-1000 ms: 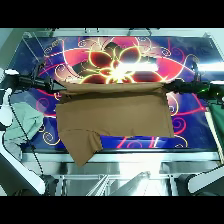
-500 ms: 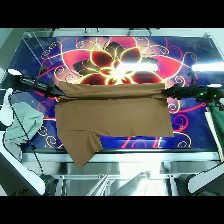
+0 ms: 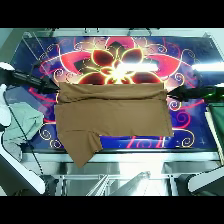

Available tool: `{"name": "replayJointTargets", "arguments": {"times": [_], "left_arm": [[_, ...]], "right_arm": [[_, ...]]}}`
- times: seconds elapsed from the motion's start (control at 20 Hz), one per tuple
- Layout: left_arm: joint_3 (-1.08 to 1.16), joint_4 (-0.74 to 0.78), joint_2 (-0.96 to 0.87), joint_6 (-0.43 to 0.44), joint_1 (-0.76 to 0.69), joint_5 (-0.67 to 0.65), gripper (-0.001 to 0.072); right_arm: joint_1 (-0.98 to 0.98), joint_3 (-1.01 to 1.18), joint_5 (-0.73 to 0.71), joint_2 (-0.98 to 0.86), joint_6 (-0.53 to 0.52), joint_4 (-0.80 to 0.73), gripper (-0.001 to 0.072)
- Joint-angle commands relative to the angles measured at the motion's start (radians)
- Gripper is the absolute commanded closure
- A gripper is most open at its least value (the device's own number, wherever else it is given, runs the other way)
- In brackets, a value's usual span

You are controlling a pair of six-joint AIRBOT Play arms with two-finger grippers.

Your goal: Fold the shirts.

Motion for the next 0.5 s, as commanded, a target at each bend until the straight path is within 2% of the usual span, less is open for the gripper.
{"name": "replayJointTargets", "arguments": {"times": [0.0,0.15,0.3,0.45], "left_arm": [[0.036,0.072,0.056,-0.133,0.06,-0.122,0.0422],[-0.191,0.125,0.211,-0.153,0.106,-0.114,0.0422],[-0.462,0.217,0.393,-0.132,0.128,-0.053,0.0422],[-0.713,0.303,0.55,-0.124,0.148,0.019,0.0421]], "right_arm": [[-0.08,-0.028,0.147,0.08,0.12,-0.224,0.033],[-0.125,-0.216,0.135,0.188,0.133,-0.289,0.0331],[-0.13,-0.467,-0.007,0.303,0.164,-0.369,0.0331],[-0.121,-0.623,-0.111,0.318,0.148,-0.327,0.033]]}}
